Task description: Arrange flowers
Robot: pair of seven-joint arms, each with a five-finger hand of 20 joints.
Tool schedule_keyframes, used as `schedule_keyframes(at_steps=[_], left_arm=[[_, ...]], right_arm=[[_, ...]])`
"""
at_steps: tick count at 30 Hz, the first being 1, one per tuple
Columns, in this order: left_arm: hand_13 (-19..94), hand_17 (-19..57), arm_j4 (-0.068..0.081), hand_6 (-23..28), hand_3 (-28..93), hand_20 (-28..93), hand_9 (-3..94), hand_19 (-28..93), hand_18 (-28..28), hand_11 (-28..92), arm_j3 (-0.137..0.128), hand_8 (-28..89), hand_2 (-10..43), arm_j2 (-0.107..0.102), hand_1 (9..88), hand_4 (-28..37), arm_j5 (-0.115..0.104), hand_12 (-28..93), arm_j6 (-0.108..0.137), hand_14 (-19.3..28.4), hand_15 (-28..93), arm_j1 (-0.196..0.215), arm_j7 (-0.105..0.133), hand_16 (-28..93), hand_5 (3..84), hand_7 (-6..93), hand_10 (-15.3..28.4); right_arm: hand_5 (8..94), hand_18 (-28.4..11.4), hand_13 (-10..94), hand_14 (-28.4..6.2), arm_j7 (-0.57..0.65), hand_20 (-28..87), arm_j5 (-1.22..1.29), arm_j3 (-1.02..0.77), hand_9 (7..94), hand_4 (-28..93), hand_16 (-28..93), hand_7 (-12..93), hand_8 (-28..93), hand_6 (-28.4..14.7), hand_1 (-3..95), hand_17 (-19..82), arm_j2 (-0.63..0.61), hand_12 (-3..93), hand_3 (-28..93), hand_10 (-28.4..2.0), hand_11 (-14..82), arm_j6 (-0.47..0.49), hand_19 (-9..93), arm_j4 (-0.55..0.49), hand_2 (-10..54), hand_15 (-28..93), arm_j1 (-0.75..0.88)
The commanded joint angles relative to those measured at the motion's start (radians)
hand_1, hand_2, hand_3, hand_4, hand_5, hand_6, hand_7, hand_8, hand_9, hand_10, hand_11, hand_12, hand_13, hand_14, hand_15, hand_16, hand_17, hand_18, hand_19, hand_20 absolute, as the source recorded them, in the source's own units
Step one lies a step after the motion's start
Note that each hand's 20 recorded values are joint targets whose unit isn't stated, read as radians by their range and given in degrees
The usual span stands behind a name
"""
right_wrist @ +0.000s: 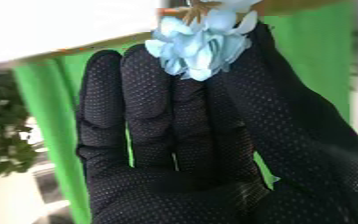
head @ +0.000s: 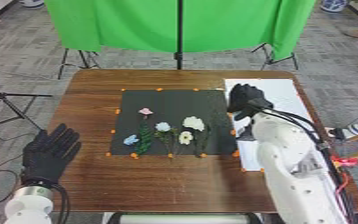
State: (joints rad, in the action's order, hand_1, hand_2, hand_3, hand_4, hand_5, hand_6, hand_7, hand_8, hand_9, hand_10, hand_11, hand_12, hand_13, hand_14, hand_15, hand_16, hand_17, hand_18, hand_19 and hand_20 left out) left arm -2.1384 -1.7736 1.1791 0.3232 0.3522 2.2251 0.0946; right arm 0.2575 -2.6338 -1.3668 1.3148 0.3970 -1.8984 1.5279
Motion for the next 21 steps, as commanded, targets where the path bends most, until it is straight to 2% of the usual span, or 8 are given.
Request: schedule_keyframes(at_steps=[1, 7, 16, 19, 21], left_arm=[[30, -4.7, 0.018, 10.3, 74, 18, 41.0, 35, 15.1, 23, 0.012, -9, 13.5, 0.001, 29.8, -28.3, 0.005, 13, -0.006, 15.6, 44, -0.009, -0.02, -6, 47.2, 13.5, 15.1], [30, -4.8, 0.014, 10.3, 74, 18, 41.0, 35, 15.2, 23, -0.002, -9, 13.5, 0.0, 29.8, -28.3, 0.005, 13, 0.004, 15.7, 44, -0.001, -0.012, -6, 47.2, 13.4, 15.0], [30, -4.8, 0.019, 10.3, 74, 18, 40.9, 35, 15.2, 23, 0.001, -9, 13.5, -0.002, 29.7, -28.3, 0.007, 13, 0.002, 15.6, 44, -0.007, -0.025, -6, 47.2, 13.4, 15.0], [30, -4.7, 0.016, 10.3, 74, 18, 40.9, 35, 15.1, 23, -0.001, -9, 13.5, -0.004, 29.7, -28.3, 0.005, 13, 0.013, 15.6, 44, -0.005, -0.021, -6, 46.7, 13.2, 15.0], [30, -4.7, 0.014, 10.4, 74, 18, 40.9, 35, 15.1, 23, -0.004, -9, 13.5, -0.002, 29.8, -28.3, 0.006, 13, 0.011, 15.5, 44, -0.003, -0.019, -6, 45.9, 13.0, 15.0]], right_arm=[[67.0, -21.0, 61, -9.7, 0.002, 36, -0.013, 0.052, 74.5, -28, 42, 46, 7, -1.1, 60.0, 30, 0.097, 51.2, 68, -10.2, 24.2, 0.037, 75, -0.044, -9.5, 60, 0.09], [67.0, -21.2, 61, -9.8, 0.025, 36, -0.017, 0.051, 74.0, -28, 42, 46, 8, -1.2, 60.1, 29, 0.087, 51.1, 68, -10.6, 23.8, 0.034, 76, -0.055, -9.5, 60, 0.126], [66.7, -21.4, 60, -10.1, 0.009, 36, -0.018, 0.026, 73.9, -28, 42, 45, 8, -1.5, 59.8, 29, 0.084, 50.6, 68, -11.1, 23.4, 0.023, 76, -0.073, -9.5, 60, 0.175], [65.3, -21.6, 59, -11.2, 0.01, 34, -0.001, 0.025, 73.2, -28, 39, 38, 3, -3.0, 57.1, 28, 0.094, 45.2, 68, -12.4, 18.0, 0.045, 74, -0.072, -9.4, 58, 0.173], [64.4, -21.7, 58, -11.8, 0.021, 33, 0.008, 0.03, 70.1, -28, 36, 32, 1, -4.1, 55.2, 27, 0.098, 35.5, 69, -13.9, 20.0, 0.038, 74, -0.069, -9.5, 58, 0.169]])
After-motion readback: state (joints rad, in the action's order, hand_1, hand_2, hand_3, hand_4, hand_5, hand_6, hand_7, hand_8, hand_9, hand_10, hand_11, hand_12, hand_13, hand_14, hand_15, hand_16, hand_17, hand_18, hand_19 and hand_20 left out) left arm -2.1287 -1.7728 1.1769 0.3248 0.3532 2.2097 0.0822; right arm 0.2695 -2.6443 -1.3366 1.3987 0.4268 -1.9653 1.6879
